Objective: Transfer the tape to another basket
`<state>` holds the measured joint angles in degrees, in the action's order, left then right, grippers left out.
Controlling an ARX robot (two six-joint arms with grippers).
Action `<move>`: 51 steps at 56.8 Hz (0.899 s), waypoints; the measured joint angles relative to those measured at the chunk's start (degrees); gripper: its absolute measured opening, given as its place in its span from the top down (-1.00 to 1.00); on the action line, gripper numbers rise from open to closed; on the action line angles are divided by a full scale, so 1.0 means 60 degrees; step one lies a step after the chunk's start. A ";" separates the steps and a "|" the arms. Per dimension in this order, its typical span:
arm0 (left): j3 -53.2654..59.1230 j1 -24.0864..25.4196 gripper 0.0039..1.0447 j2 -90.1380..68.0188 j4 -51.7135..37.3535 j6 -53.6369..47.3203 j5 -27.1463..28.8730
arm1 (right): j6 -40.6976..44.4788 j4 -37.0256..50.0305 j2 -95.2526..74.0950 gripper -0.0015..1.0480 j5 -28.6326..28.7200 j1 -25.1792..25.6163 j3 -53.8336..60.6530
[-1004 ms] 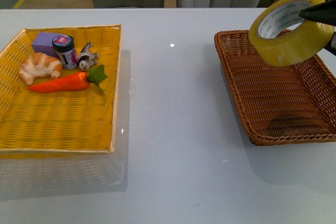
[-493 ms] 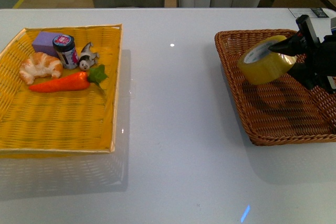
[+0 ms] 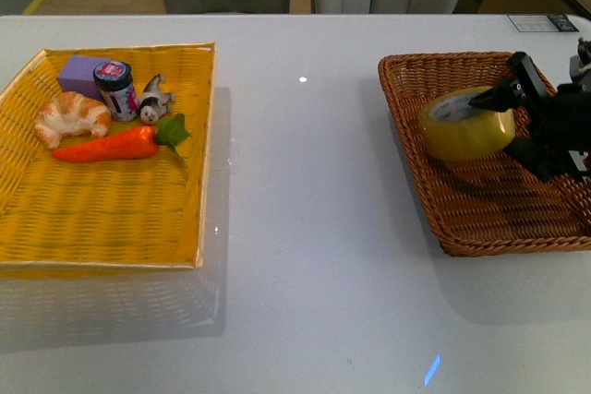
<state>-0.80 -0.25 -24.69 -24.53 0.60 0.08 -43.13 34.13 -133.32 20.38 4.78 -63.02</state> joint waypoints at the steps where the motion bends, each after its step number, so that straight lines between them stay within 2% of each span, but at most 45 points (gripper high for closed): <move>1: 0.0000 0.0000 0.98 0.0051 0.0047 0.0000 0.0000 | 0.0022 0.0004 0.0007 -0.51 -0.0004 0.0022 0.0044; 6: 0.0000 0.0000 0.98 0.0452 0.0441 0.0000 -0.0004 | 0.0168 0.0091 0.0168 -0.80 0.0036 0.0233 0.0510; 8: 0.0000 0.0000 0.98 0.0586 0.0565 0.0000 -0.0004 | 0.0175 0.0178 0.0299 -0.86 0.0087 0.0310 0.0689; 27: 0.0000 0.0000 0.98 0.1679 0.1639 0.0000 -0.0011 | 0.0634 0.1049 0.3355 -0.83 0.0994 0.1180 0.2787; 37: 0.0000 0.0000 0.98 0.2218 0.2182 0.0000 -0.0011 | 0.1311 0.1104 0.6674 -0.83 0.1530 0.1759 0.4980; 40: 0.0000 0.0000 0.98 0.2317 0.2299 0.0000 -0.0011 | 0.2113 0.2342 0.7220 -0.71 0.0627 0.1687 0.5748; 42: 0.0000 0.0000 0.98 0.2415 0.2386 0.0000 -0.0011 | 0.3246 0.3657 0.7621 -0.58 -0.0321 0.1610 0.6484; 45: -0.0004 0.0000 0.98 0.3038 0.3228 0.0000 -0.0011 | 0.4743 0.4874 0.8433 -0.38 -0.1075 0.1486 0.7646; 47: -0.0004 0.0004 0.98 0.3643 0.3923 0.0000 -0.0015 | 0.5643 0.5002 0.9154 -0.21 -0.1311 0.1330 0.8317; 51: -0.0004 0.0004 0.98 0.3963 0.4040 0.0000 -0.0015 | 0.6320 0.4841 0.9930 0.03 -0.1537 0.1115 0.8878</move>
<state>-0.82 -0.23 -0.91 -0.30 0.60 -0.01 -5.21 63.18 -73.73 11.16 11.46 -9.76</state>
